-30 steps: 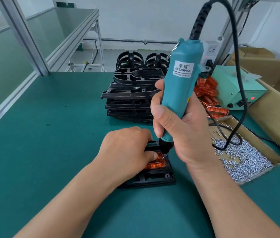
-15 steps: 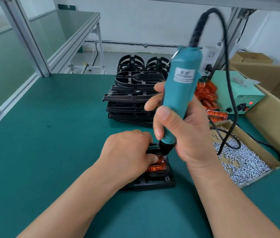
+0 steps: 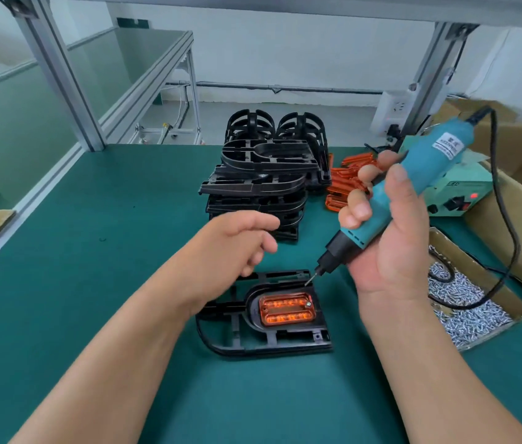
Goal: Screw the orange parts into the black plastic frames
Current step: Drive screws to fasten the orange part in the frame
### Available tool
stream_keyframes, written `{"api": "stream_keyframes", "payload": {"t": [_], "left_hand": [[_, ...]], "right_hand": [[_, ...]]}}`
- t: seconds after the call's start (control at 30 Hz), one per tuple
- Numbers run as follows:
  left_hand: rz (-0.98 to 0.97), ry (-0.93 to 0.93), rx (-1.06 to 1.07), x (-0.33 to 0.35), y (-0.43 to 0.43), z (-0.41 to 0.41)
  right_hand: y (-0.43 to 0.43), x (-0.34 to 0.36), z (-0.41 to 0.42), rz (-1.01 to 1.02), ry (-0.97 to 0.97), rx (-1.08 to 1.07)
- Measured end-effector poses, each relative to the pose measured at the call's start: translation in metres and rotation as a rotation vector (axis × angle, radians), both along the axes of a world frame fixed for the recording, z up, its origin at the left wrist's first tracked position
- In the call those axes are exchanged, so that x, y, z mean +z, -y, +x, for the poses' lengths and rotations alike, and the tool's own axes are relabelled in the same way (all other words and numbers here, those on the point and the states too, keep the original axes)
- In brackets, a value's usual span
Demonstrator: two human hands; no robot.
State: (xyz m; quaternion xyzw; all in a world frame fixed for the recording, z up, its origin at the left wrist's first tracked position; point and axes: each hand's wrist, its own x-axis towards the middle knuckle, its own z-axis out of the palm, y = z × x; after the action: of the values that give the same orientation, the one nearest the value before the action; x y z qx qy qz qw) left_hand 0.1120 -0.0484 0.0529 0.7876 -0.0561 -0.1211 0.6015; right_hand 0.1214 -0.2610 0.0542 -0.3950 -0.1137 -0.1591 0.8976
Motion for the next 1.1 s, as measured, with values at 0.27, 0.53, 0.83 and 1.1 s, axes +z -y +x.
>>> {"api": "stream_keyframes", "payload": {"t": [0.27, 0.53, 0.83, 1.1], "left_hand": [[-0.408, -0.219, -0.087, -0.002, -0.002, 0.006], [-0.286, -0.199, -0.128, -0.007, 0.014, -0.004], [-0.352, -0.264, -0.198, -0.008, 0.019, -0.007], [-0.321, -0.247, -0.221, -0.004, 0.019, -0.010]], "right_hand": [[-0.002, -0.005, 0.006, 0.099, -0.078, 0.015], [-0.003, -0.001, 0.005, 0.176, -0.090, -0.002], [0.003, 0.004, 0.004, 0.225, -0.088, -0.033], [0.007, 0.003, 0.006, 0.239, -0.104, -0.050]]}}
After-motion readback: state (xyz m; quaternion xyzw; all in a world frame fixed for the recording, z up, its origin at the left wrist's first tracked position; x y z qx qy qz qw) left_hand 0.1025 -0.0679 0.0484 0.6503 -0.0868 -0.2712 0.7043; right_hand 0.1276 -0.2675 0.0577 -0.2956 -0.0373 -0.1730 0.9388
